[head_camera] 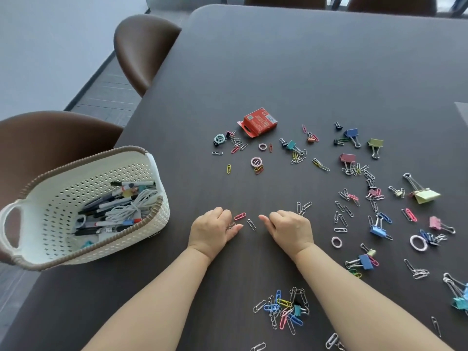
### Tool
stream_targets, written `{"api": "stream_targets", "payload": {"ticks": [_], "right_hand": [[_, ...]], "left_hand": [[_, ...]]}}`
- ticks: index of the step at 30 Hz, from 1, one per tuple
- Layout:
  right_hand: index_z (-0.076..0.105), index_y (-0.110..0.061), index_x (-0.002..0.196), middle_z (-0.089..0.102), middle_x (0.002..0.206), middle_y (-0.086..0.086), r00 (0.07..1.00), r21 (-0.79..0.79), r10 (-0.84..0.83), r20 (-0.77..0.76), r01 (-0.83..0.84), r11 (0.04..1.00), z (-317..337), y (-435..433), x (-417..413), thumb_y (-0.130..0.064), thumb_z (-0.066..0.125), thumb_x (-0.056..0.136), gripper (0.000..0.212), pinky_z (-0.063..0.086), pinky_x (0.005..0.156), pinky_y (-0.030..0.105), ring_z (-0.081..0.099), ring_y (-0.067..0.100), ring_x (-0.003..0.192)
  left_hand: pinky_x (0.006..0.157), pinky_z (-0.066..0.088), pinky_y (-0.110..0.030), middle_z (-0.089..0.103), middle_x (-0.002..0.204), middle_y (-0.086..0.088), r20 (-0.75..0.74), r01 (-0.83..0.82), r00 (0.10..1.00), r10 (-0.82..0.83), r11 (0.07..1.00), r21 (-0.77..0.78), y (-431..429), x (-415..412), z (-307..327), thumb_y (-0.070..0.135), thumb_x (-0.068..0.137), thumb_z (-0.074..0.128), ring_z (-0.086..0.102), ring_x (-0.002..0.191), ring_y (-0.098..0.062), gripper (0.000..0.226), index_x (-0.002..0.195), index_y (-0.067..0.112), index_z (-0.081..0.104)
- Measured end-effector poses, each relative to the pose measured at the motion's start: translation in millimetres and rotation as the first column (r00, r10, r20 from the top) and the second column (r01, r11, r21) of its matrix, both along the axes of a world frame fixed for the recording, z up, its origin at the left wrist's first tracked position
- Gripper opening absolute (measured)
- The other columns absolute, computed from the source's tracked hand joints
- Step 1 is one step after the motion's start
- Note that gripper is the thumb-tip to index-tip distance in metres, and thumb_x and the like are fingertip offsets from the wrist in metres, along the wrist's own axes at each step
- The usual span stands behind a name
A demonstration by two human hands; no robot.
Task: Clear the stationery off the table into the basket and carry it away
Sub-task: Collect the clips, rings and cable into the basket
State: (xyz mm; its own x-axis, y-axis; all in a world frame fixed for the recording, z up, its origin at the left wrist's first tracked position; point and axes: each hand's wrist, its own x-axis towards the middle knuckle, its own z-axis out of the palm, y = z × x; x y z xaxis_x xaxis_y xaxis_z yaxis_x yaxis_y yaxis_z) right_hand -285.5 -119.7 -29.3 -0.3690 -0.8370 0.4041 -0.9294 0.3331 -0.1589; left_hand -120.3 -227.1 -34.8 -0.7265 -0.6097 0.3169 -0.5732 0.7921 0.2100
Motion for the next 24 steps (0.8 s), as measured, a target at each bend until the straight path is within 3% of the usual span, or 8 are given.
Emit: {"api": "stream_targets", "payload": {"ticks": [5, 7, 10, 13, 16, 20, 22, 24], "right_hand": [[0.038, -0.012, 0.044, 0.043, 0.039, 0.001, 0.978, 0.071, -0.007, 0.210, -0.008, 0.997, 13, 13, 7, -0.052, 0.013, 0.096, 0.070, 0.024, 0.037, 0.018, 0.043, 0.025, 0.035], [0.031, -0.015, 0.048, 0.038, 0.041, 0.000, 0.941, 0.030, -0.008, 0.338, -0.002, 1.000, 27, 13, 16, -0.056, 0.020, 0.093, 0.062, 0.027, 0.041, 0.026, 0.038, 0.028, 0.041], [0.016, -0.023, 0.052, 0.021, 0.045, -0.005, 0.876, -0.072, 0.055, 0.480, -0.023, 0.997, 64, 5, 38, -0.050, 0.037, 0.088, 0.049, 0.018, 0.049, 0.031, 0.026, 0.017, 0.046], [0.014, -0.025, 0.054, 0.018, 0.046, -0.005, 0.837, -0.178, 0.158, 0.525, -0.074, 0.981, 105, -16, 69, -0.041, 0.042, 0.088, 0.047, 0.017, 0.050, 0.031, 0.022, 0.014, 0.047], [0.015, -0.024, 0.055, 0.015, 0.047, -0.007, 0.822, -0.266, 0.261, 0.506, -0.139, 0.954, 143, -48, 106, -0.042, 0.045, 0.089, 0.049, 0.019, 0.050, 0.034, 0.021, 0.020, 0.051], [0.019, -0.024, 0.054, 0.019, 0.046, -0.009, 0.792, -0.321, 0.375, 0.482, -0.239, 0.916, 172, -96, 155, -0.039, 0.045, 0.091, 0.048, 0.015, 0.049, 0.030, 0.022, 0.017, 0.047], [0.024, -0.024, 0.054, 0.025, 0.048, -0.011, 0.776, -0.308, 0.407, 0.482, -0.285, 0.908, 173, -115, 173, -0.034, 0.048, 0.092, 0.047, 0.020, 0.047, 0.029, 0.026, 0.015, 0.047], [0.032, -0.017, 0.057, 0.033, 0.052, -0.006, 0.769, -0.276, 0.398, 0.500, -0.295, 0.915, 171, -131, 188, -0.032, 0.052, 0.091, 0.043, 0.025, 0.049, 0.030, 0.031, 0.019, 0.050]], "left_hand": [[0.038, 0.034, -0.014, 0.049, 0.049, 0.007, -0.036, -0.022, 0.999, 0.027, 0.990, 0.138, 5, 19, 14, 0.055, 0.076, 0.042, 0.050, 0.040, -0.011, 0.044, 0.054, 0.019, 0.051], [0.038, 0.036, -0.016, 0.048, 0.049, 0.007, -0.092, -0.014, 0.995, 0.028, 0.989, 0.146, 9, 31, 27, 0.054, 0.080, 0.041, 0.050, 0.042, -0.011, 0.046, 0.053, 0.019, 0.050], [0.044, 0.039, -0.020, 0.049, 0.054, 0.007, -0.257, 0.020, 0.966, 0.010, 0.993, 0.114, 14, 52, 66, 0.056, 0.089, 0.039, 0.050, 0.048, -0.011, 0.052, 0.057, 0.016, 0.050], [0.051, 0.038, -0.017, 0.050, 0.057, 0.003, -0.418, 0.037, 0.908, -0.019, 0.999, 0.036, 8, 81, 118, 0.052, 0.092, 0.041, 0.044, 0.055, -0.008, 0.053, 0.059, 0.012, 0.052], [0.050, 0.038, -0.020, 0.054, 0.057, -0.001, -0.477, -0.075, 0.877, 0.057, 0.997, -0.020, -23, 118, 154, 0.052, 0.090, 0.042, 0.047, 0.053, -0.010, 0.055, 0.060, 0.008, 0.055], [0.052, 0.046, -0.027, 0.059, 0.065, -0.001, -0.323, -0.149, 0.929, 0.180, 0.982, 0.117, -71, 160, 169, 0.059, 0.085, 0.044, 0.056, 0.058, -0.015, 0.053, 0.067, 0.011, 0.058], [0.064, 0.048, -0.030, 0.058, 0.081, 0.001, -0.131, -0.175, 0.967, 0.220, 0.942, 0.288, -83, 174, 165, 0.055, 0.081, 0.054, 0.056, 0.072, -0.014, 0.041, 0.079, 0.014, 0.060], [0.083, 0.044, -0.032, 0.056, 0.105, -0.001, 0.038, -0.182, 0.982, 0.183, 0.900, 0.397, -93, 187, 160, 0.058, 0.083, 0.050, 0.051, 0.097, -0.016, 0.046, 0.100, 0.018, 0.062]]}}
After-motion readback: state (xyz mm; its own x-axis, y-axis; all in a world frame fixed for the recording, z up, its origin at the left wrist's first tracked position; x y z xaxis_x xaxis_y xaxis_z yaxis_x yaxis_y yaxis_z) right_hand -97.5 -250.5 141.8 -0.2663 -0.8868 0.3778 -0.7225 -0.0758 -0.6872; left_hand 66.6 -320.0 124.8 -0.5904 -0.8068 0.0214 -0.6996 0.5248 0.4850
